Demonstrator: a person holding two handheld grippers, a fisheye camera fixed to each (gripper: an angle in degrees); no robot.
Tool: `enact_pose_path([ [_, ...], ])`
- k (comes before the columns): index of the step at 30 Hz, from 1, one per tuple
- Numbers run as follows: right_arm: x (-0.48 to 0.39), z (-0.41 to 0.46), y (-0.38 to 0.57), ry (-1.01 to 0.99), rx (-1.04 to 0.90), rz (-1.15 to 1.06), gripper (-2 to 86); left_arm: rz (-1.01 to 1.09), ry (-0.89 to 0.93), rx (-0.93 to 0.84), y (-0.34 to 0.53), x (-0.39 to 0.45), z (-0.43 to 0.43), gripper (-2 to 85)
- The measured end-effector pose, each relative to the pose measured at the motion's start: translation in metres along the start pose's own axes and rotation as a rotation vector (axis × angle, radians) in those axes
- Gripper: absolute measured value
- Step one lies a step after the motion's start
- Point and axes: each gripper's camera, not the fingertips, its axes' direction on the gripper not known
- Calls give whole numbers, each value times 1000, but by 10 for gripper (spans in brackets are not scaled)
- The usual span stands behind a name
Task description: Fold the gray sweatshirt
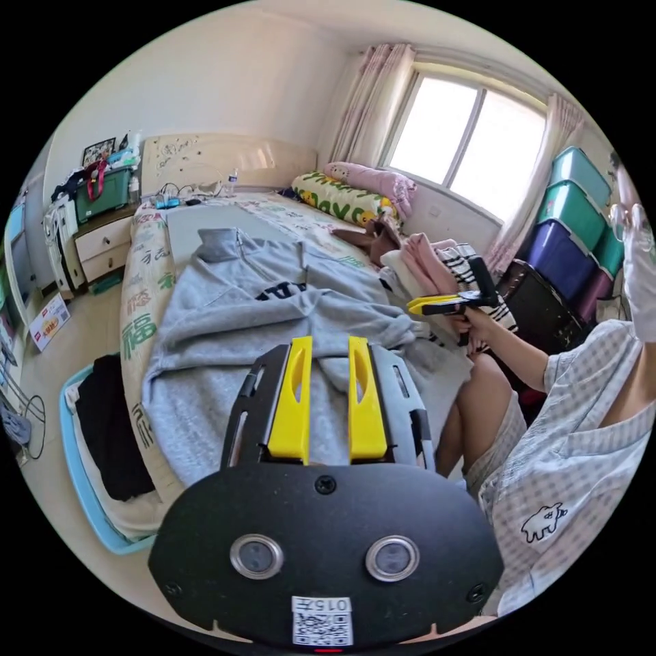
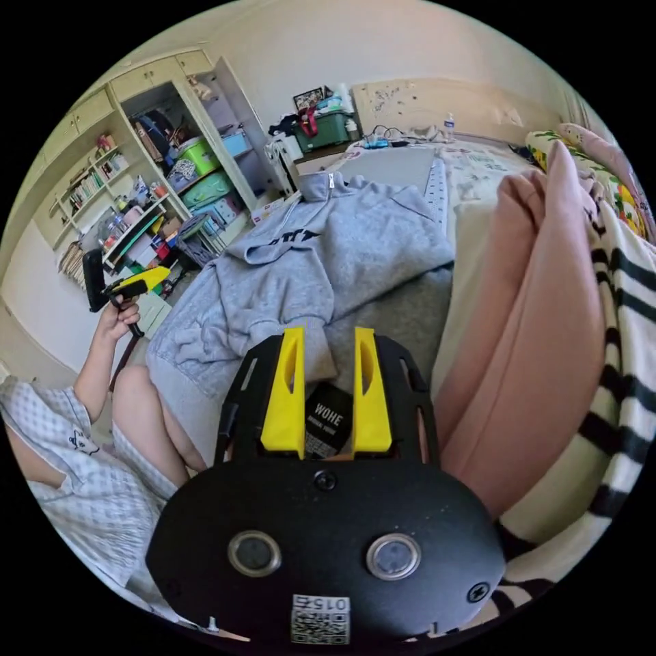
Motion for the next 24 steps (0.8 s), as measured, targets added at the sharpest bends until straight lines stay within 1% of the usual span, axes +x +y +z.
enact_pose_path([
  [2, 1, 34, -17, -23, -158, 5, 93, 34, 35, 22, -7, 16, -5, 85],
  [4, -1, 49, -26, -41, -212, -6, 68, 47, 75, 30, -13, 27, -4, 94],
  [5, -2, 51, -32, -6, -225, 9, 55, 46, 106, 36, -13, 34, 0, 102],
  [7, -8, 44, -38, 11, -200, 19, 47, 48, 138, 49, -5, 45, 6, 110],
  [9, -21, 24, -43, -2, -114, -2, 44, 40, 152, 27, -3, 57, 12, 112],
  [10, -30, 10, -49, -44, -59, -1, 43, 98, 141, 37, -8, 68, 13, 114],
  [12, -44, -7, -63, -164, 18, 5, 42, 119, 44, 80, -14, 79, 16, 121],
  [13, -55, -14, -75, -241, 56, 9, 41, 130, 12, 129, -15, 84, 20, 131],
  [14, -68, -17, -87, -288, 84, 9, 40, 156, 22, 179, -13, 88, 24, 140],
  [16, -90, -16, -104, -316, 112, 3, 38, 191, 4, 238, -8, 91, 27, 150],
  [18, -113, -10, -120, -332, 112, -22, 32, 199, -107, 254, -3, 91, 26, 153],
  [20, -147, 5, -134, -387, 81, -120, 35, 154, -220, 261, 2, 78, 19, 131],
  [21, -157, 9, -135, -398, 75, -160, 38, 138, -230, 274, 4, 73, 16, 123],
  [23, -194, 27, -131, -374, 39, -289, 79, 14, -236, 292, 8, 41, -2, 84],
  [24, -202, 33, -128, -362, 24, -310, 90, -29, -227, 297, 9, 30, -8, 81],
])
